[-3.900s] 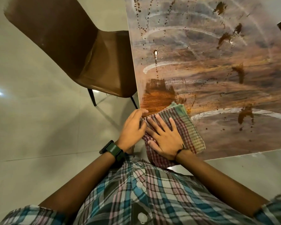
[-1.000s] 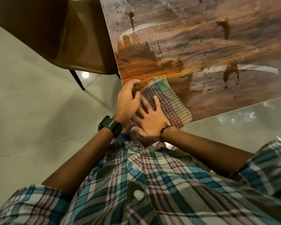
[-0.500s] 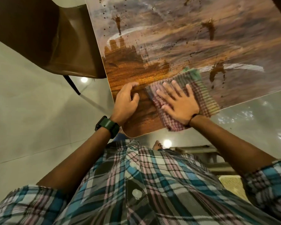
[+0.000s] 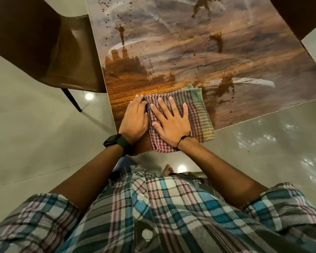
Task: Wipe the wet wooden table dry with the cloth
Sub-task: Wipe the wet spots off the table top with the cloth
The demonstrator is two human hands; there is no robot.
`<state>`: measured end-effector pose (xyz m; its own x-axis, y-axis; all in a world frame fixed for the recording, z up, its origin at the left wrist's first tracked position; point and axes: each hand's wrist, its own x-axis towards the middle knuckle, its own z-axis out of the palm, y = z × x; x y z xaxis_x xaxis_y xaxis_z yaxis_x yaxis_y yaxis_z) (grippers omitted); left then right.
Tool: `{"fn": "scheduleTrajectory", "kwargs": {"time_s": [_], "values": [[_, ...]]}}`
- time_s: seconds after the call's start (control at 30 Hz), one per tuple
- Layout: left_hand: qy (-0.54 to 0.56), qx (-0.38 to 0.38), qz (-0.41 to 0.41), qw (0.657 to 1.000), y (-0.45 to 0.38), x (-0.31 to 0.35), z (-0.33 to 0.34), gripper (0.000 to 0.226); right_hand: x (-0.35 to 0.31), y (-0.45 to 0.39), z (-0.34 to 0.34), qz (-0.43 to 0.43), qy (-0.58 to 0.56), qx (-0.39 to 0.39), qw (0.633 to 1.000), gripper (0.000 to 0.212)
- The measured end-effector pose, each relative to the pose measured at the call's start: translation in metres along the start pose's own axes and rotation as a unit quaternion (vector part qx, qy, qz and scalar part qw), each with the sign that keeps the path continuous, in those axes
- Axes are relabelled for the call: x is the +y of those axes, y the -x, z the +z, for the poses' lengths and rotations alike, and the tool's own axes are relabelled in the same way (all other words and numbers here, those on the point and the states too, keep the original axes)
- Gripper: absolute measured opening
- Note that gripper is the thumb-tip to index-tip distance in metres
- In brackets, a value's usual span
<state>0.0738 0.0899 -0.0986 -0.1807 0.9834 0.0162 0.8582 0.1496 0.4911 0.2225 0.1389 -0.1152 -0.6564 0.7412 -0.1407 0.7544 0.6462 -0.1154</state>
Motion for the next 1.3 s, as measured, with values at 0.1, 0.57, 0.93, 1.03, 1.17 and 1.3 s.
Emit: {"fn": "scheduleTrajectory", "kwargs": {"time_s": [0.1,0.57,0.93,1.03,1.17,1.3], "values": [[0.004,0.003,-0.006,1.000,0.001,0.000,0.002,0.042,0.038,-0.010,-0.006,0.002,-0.001,0.002,1.000,0.056],[0.043,0.050,-0.068,0.995,-0.032,-0.006,-0.019,0.045,0.040,-0.045,-0.014,0.132,-0.022,0.000,0.991,0.057],[-0.064,0.039,-0.081,0.994,-0.050,-0.024,-0.005,0.053,0.015,-0.133,-0.020,-0.028,0.018,-0.023,0.999,0.052],[-0.048,0.029,-0.082,0.995,-0.049,-0.025,-0.009,0.055,0.015,-0.168,-0.033,0.038,-0.017,-0.038,0.998,0.051],[-0.038,0.021,-0.080,0.996,-0.048,-0.024,-0.008,0.054,0.004,-0.144,-0.028,0.052,-0.010,-0.028,0.998,0.052],[-0.008,0.032,-0.075,0.997,-0.050,-0.025,-0.008,0.052,0.003,-0.060,-0.014,-0.057,0.032,0.018,0.998,0.056]]}}
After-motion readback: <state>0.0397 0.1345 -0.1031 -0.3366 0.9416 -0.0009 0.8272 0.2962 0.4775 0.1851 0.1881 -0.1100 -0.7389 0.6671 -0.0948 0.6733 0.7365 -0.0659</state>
